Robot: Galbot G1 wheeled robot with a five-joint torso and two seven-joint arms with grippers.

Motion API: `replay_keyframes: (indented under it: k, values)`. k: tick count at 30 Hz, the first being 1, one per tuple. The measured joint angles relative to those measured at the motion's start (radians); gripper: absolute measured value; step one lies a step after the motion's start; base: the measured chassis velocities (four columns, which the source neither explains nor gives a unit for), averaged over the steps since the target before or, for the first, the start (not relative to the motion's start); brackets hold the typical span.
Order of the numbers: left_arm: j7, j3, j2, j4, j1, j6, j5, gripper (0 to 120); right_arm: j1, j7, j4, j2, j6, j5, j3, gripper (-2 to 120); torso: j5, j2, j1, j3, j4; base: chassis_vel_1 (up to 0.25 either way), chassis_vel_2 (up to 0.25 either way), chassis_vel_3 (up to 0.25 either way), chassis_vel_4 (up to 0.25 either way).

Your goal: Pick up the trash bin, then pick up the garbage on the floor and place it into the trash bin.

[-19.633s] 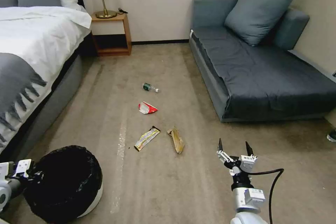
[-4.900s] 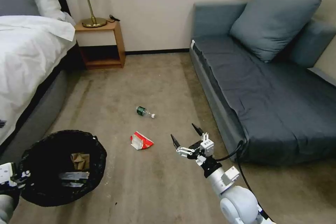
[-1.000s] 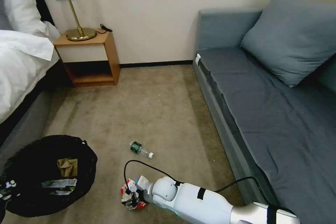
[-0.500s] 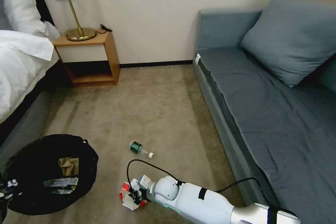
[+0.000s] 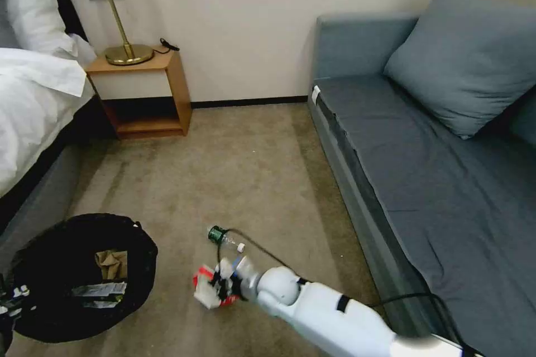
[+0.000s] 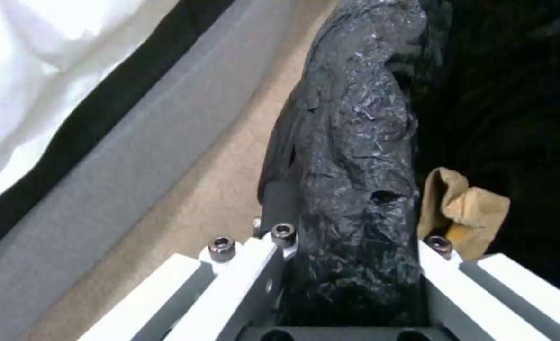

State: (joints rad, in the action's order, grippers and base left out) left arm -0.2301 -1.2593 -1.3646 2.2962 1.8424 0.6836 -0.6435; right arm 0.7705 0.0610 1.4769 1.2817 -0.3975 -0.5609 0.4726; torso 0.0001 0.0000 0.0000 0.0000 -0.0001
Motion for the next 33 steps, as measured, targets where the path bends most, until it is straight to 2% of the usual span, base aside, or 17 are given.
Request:
replay_keyframes:
  k: [1,4,6,8,13,15,20,21,25,26,30,33]
  values:
    - [0.000,0.000,0.000,0.000,0.000,0.000,0.000,2,0.000,0.000,0.000,0.000,0.000,0.000,0.000,0,0.0000,0.000,0.000,0.000,0.0000,0.000,0.000,0.000,0.000]
    - [0.000,0.009,0.001,-0.001,-0.003,0.001,-0.001,2,0.021,-0.049,0.136,-0.038,0.001,-0.063,-0.087,0,0.0001,0.000,0.000,0.000,-0.0002,0.000,0.000,0.000,0.000]
    - [0.000,0.011,0.001,-0.001,-0.004,0.001,-0.001,2,0.021,-0.053,0.150,-0.041,0.002,-0.070,-0.093,0,0.0001,0.000,0.000,0.000,-0.0002,0.000,0.000,0.000,0.000]
    - [-0.001,0.015,0.004,-0.001,-0.010,0.002,-0.001,2,0.012,-0.076,0.240,-0.053,0.031,-0.131,-0.121,0,0.0000,0.000,0.000,0.000,-0.0001,0.000,0.000,0.000,0.000]
    - [-0.001,0.015,0.007,-0.001,-0.006,0.004,-0.002,2,-0.023,-0.075,0.314,-0.034,0.096,-0.188,-0.110,0,0.0001,0.000,0.000,0.000,0.0000,0.000,0.000,0.000,0.000]
    - [-0.001,0.014,0.007,0.001,-0.002,0.005,-0.004,2,-0.059,-0.060,0.340,-0.006,0.148,-0.203,-0.065,0,0.0000,0.000,0.000,0.000,0.0001,0.000,0.000,0.000,0.000]
    - [0.000,0.014,0.006,0.005,-0.003,0.009,-0.007,2,-0.139,-0.040,0.339,0.060,0.207,-0.230,0.051,0,-0.0001,0.000,0.000,0.000,0.0002,0.000,0.000,0.000,0.000]
    - [0.000,0.014,0.006,0.005,-0.003,0.009,-0.007,2,-0.139,-0.040,0.339,0.060,0.207,-0.230,0.051,0,-0.0001,0.000,0.000,0.000,0.0002,0.000,0.000,0.000,0.000]
    - [0.000,0.016,-0.001,0.008,-0.004,0.011,-0.009,2,-0.196,-0.037,0.276,0.163,0.231,-0.266,0.151,0,-0.0004,0.000,0.000,0.000,0.0003,0.000,0.000,0.000,0.000]
    - [0.000,0.016,-0.001,0.008,-0.004,0.011,-0.009,2,-0.196,-0.037,0.276,0.163,0.231,-0.266,0.151,0,-0.0004,0.000,0.000,0.000,0.0003,0.000,0.000,0.000,0.000]
    - [0.000,0.016,-0.006,0.008,-0.003,0.012,-0.010,2,-0.217,-0.051,0.207,0.256,0.233,-0.326,0.186,0,-0.0004,0.000,0.000,0.000,0.0003,0.000,0.000,0.000,0.000]
    - [0.000,0.016,-0.006,0.009,-0.002,0.012,-0.012,2,-0.219,-0.055,0.182,0.278,0.233,-0.335,0.199,0,-0.0004,0.000,0.000,0.000,0.0002,0.000,0.000,0.000,0.000]
